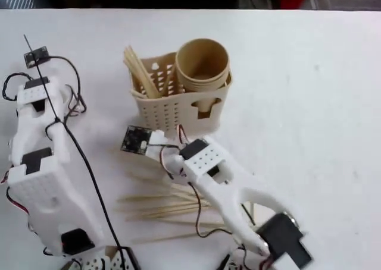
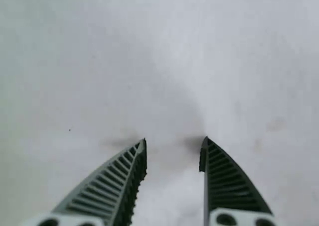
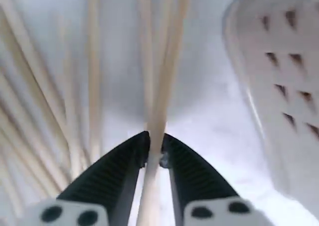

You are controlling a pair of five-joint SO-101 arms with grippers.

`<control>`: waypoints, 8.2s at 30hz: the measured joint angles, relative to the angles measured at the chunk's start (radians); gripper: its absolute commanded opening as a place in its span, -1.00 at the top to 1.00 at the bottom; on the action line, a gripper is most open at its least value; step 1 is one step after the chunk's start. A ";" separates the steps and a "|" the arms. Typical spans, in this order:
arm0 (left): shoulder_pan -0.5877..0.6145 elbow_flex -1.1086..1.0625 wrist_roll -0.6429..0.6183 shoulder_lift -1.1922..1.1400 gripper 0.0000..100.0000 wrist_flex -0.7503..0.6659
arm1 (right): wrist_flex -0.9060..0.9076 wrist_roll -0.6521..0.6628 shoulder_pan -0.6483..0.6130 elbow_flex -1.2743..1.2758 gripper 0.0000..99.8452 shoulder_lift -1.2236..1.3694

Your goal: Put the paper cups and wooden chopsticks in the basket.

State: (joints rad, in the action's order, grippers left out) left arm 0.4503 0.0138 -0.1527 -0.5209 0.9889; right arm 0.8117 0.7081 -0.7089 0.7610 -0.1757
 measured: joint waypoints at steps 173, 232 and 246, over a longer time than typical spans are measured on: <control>0.000 0.002 0.000 -0.008 0.63 0.000 | -0.609 -0.560 0.098 -0.216 0.54 -0.354; 0.000 0.002 0.000 -0.008 0.63 0.000 | -0.046 0.012 -0.006 0.049 0.97 -0.028; 0.000 0.002 0.000 -0.008 0.63 0.000 | 0.000 -0.109 -0.094 0.003 0.97 -0.911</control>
State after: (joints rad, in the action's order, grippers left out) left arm 0.4503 0.0153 -0.1527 -0.5286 0.9889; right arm 0.8117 0.5992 -0.8025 0.7641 -1.0871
